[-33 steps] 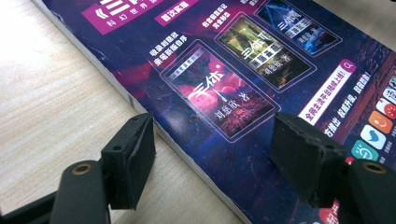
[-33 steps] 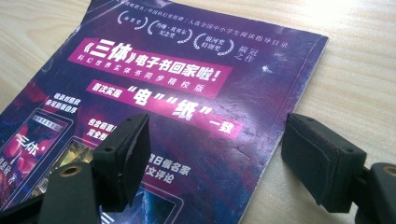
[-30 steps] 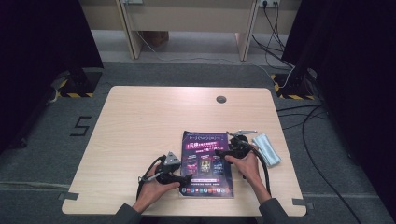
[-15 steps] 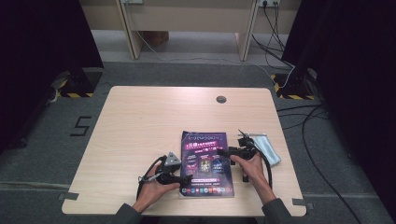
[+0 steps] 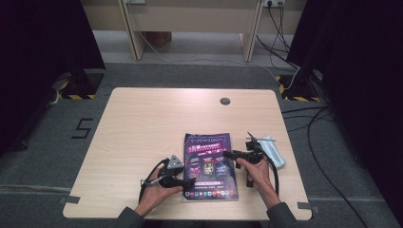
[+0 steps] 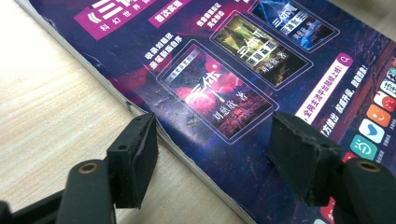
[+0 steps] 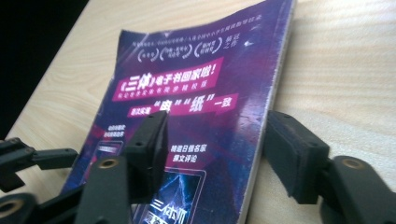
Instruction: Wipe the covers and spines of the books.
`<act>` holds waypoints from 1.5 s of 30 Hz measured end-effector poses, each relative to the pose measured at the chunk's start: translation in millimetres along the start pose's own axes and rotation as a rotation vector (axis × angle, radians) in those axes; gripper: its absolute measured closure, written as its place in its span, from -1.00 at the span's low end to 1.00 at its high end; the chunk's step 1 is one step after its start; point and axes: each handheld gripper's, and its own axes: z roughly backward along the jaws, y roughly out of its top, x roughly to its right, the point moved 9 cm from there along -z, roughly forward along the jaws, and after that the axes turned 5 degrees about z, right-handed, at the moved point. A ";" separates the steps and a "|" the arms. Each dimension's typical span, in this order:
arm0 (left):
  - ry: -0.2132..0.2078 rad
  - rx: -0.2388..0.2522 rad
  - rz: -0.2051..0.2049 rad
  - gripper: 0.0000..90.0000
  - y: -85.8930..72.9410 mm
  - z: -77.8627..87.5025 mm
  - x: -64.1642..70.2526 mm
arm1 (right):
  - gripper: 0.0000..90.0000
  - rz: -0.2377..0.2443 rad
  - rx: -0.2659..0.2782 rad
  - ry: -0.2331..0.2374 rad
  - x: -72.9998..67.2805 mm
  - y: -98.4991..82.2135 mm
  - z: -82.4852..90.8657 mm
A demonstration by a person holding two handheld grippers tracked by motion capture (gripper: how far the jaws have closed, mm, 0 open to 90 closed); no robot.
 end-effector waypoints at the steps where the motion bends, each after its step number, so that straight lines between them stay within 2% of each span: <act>1: 0.000 0.001 0.000 -0.27 -0.1 0.0 0.0 | -0.06 0.000 0.000 0.000 0.0 0.0 0.0; 2: 0.000 0.001 0.001 -0.27 -0.1 0.1 -0.1 | -0.01 -0.011 0.011 0.006 -1.3 1.1 1.7; 7: 0.002 0.003 0.008 -0.26 -0.1 0.5 -0.8 | 0.15 -0.003 0.049 0.016 -3.3 5.2 5.7; 9: 0.004 0.003 0.011 -0.26 -0.2 0.9 -1.4 | 0.28 -0.008 0.068 0.039 -6.0 7.7 9.3; 10: 0.004 0.003 0.011 -0.25 -0.2 0.9 -1.4 | 0.28 -0.008 0.068 0.039 -6.0 7.7 9.3; 11: 0.007 0.004 0.014 -0.25 -0.3 1.1 -1.9 | 0.43 -0.018 0.086 0.068 -10.0 8.5 10.9; 19: 0.006 0.006 0.016 -0.24 -0.6 1.4 -2.2 | 0.48 0.027 0.077 0.050 -15.1 11.9 11.3; 20: 0.005 0.008 0.017 -0.24 -0.6 1.4 -2.3 | 0.50 0.023 0.063 0.067 -17.8 10.7 11.2; 22: 0.008 0.011 0.017 -0.23 -0.2 0.9 -2.4 | 0.70 0.020 0.050 0.095 -22.8 7.7 9.1; 23: 0.008 0.011 0.017 -0.23 -0.2 0.9 -2.4 | 0.70 0.020 0.050 0.095 -22.8 7.7 9.1; 24: 0.010 0.010 0.017 -0.23 -0.2 1.0 -2.4 | 0.70 0.067 0.038 0.090 -30.8 7.0 5.5; 25: 0.007 0.013 0.018 -0.23 -0.3 1.1 -2.5 | 0.70 0.067 0.038 0.090 -30.8 7.0 5.5; 28: 0.003 0.010 0.019 -0.23 -0.7 1.7 -3.2 | 0.71 0.147 0.017 0.060 -37.9 10.8 8.0; 36: 0.006 0.010 0.028 -0.21 -0.4 2.4 -4.3 | 0.75 0.170 0.019 0.059 -37.8 12.0 8.3; 41: 0.021 0.018 0.013 -0.21 1.1 3.3 -5.4 | 0.79 0.192 0.030 0.071 -42.7 17.1 11.4; 45: 0.038 0.044 0.036 -0.25 4.9 6.9 -8.8 | 0.83 0.218 0.038 0.078 -49.5 22.1 14.5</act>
